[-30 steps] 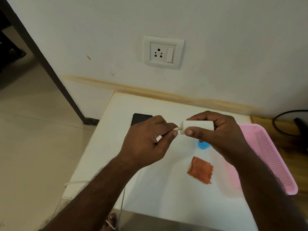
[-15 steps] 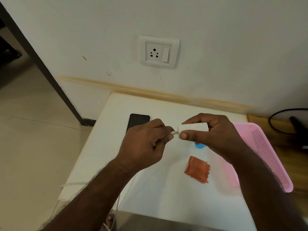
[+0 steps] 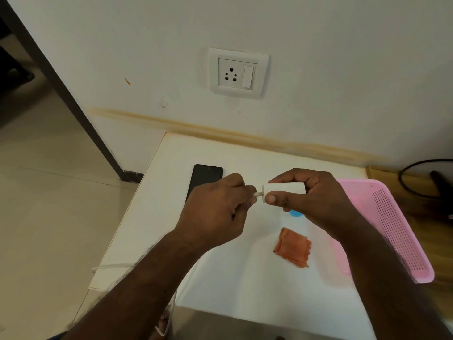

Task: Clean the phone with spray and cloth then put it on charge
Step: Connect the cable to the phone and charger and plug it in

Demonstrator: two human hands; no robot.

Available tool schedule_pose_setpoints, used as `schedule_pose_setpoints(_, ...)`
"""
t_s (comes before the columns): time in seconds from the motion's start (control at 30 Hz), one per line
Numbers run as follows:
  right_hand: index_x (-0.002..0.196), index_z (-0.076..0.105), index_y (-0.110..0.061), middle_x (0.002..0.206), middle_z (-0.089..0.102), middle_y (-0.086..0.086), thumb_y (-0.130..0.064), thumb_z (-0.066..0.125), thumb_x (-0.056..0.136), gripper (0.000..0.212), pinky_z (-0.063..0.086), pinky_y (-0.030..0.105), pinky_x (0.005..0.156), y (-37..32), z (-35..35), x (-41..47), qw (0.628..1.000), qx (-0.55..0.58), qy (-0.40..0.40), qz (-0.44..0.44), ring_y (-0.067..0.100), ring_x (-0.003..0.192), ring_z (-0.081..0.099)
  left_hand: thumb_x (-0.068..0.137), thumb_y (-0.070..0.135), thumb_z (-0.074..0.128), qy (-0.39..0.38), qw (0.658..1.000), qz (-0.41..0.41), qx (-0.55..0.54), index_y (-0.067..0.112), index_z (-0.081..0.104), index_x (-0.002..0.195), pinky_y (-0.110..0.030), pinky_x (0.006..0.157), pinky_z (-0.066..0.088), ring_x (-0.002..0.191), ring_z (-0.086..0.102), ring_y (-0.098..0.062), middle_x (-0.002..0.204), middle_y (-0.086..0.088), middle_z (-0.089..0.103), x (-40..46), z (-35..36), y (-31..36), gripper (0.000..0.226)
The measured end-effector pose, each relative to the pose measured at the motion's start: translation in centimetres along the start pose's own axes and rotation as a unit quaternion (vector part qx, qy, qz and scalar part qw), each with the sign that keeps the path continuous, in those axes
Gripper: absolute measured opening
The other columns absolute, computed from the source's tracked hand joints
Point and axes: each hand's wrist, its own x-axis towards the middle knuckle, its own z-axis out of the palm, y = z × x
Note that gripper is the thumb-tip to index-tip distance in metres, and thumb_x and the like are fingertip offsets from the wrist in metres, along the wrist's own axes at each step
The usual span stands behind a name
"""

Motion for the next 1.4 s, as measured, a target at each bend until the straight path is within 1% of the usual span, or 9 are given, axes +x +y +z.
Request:
schedule_pose_setpoints(0.17, 0.092, 0.077, -0.019, 0.089, 0.075, -0.003, -0.038, 0.084, 0.062, 0.036, 0.053, 0.018, 0.058, -0.2, 0.1, -0.2, 0.996, 0.084, 0.009, -0.014, 0.010, 0.066, 0.068, 0.097, 0.028, 0.055, 0.030, 0.995, -0.046, -0.077, 0.020, 0.074, 0.107, -0.023, 0.059, 0.040, 0.071, 0.048, -0.007, 0.079, 0.016, 0.046, 0.4, 0.1, -0.4, 0.023)
schedule_pose_setpoints(0.3, 0.098, 0.076, -0.025, 0.090, 0.075, -0.001, -0.033, 0.084, 0.074, 0.027, 0.053, 0.017, 0.064, -0.3, 0.1, -0.4, 0.989, 0.137, 0.038, -0.037, 0.013, 0.068, 0.066, 0.098, 0.030, 0.055, 0.078, 0.980, -0.091, -0.155, 0.022, 0.074, 0.108, -0.025, 0.066, 0.047, 0.077, 0.058, -0.012, 0.082, 0.008, 0.060, 0.7, -0.3, 0.0, 0.023)
schedule_pose_setpoints(0.43, 0.096, 0.077, -0.028, 0.104, 0.074, 0.006, -0.033, 0.076, 0.069, 0.028, 0.056, 0.027, 0.072, -0.6, 0.3, -0.6, 0.971, 0.231, 0.027, -0.049, 0.025, 0.078, 0.067, 0.094, 0.028, 0.059, 0.048, 0.885, -0.205, -0.416, 0.026, 0.075, 0.105, -0.024, 0.059, 0.044, 0.062, 0.053, -0.011, 0.082, 0.006, 0.069, 1.1, -0.9, -0.1, 0.019)
schedule_pose_setpoints(0.6, 0.103, 0.074, -0.021, 0.112, 0.071, 0.011, -0.045, 0.086, 0.067, 0.046, 0.057, 0.033, 0.076, -1.6, 0.8, -0.6, 0.955, 0.278, -0.036, -0.095, 0.034, 0.097, 0.066, 0.092, 0.027, 0.061, 0.002, 0.805, -0.188, -0.563, 0.027, 0.077, 0.107, -0.028, 0.057, 0.045, 0.061, 0.049, -0.018, 0.090, 0.005, 0.071, 1.2, -1.2, -0.4, 0.021)
schedule_pose_setpoints(0.7, 0.104, 0.074, -0.023, 0.112, 0.072, 0.006, -0.050, 0.084, 0.067, 0.046, 0.058, 0.032, 0.076, -2.0, 0.8, -0.6, 0.950, 0.288, -0.043, -0.108, 0.031, 0.098, 0.067, 0.088, 0.034, 0.063, -0.007, 0.800, -0.179, -0.572, 0.032, 0.078, 0.106, -0.029, 0.061, 0.043, 0.064, 0.047, -0.022, 0.090, 0.004, 0.070, 1.2, -1.4, -0.5, 0.024)
schedule_pose_setpoints(0.87, 0.103, 0.075, -0.026, 0.112, 0.072, 0.005, -0.049, 0.084, 0.068, 0.043, 0.058, 0.032, 0.077, -2.0, 0.9, -0.7, 0.944, 0.305, -0.044, -0.117, 0.031, 0.101, 0.066, 0.090, 0.017, 0.062, 0.000, 0.789, -0.175, -0.589, 0.026, 0.078, 0.106, -0.028, 0.057, 0.042, 0.067, 0.055, -0.012, 0.085, 0.003, 0.068, 1.2, -1.3, -0.3, 0.025)
schedule_pose_setpoints(1.03, 0.103, 0.075, -0.024, 0.113, 0.072, 0.008, -0.048, 0.085, 0.067, 0.045, 0.057, 0.035, 0.079, -1.5, 0.9, -0.5, 0.938, 0.327, -0.051, -0.104, 0.031, 0.102, 0.066, 0.082, 0.032, 0.067, -0.007, 0.795, -0.168, -0.582, 0.035, 0.078, 0.103, -0.030, 0.060, 0.041, 0.066, 0.046, -0.019, 0.086, 0.006, 0.069, 1.3, -1.2, -0.4, 0.024)
schedule_pose_setpoints(1.3, 0.104, 0.072, -0.023, 0.118, 0.070, 0.008, -0.033, 0.086, 0.069, 0.040, 0.057, 0.034, 0.083, -1.5, 0.6, -0.4, 0.951, 0.292, -0.035, -0.096, 0.033, 0.110, 0.064, 0.083, 0.031, 0.071, -0.004, 0.801, -0.194, -0.567, 0.035, 0.079, 0.100, -0.027, 0.056, 0.042, 0.060, 0.044, -0.017, 0.081, 0.004, 0.068, 1.4, -1.2, -0.6, 0.020)
schedule_pose_setpoints(1.4, 0.099, 0.071, -0.024, 0.106, 0.073, 0.007, -0.034, 0.074, 0.075, 0.026, 0.057, 0.031, 0.069, -1.9, 0.8, -0.5, 0.969, 0.238, 0.011, -0.065, 0.028, 0.091, 0.069, 0.085, 0.026, 0.067, 0.004, 0.803, -0.219, -0.555, 0.033, 0.080, 0.097, -0.027, 0.054, 0.041, 0.056, 0.043, -0.016, 0.076, 0.003, 0.065, 1.4, -1.3, -0.8, 0.019)
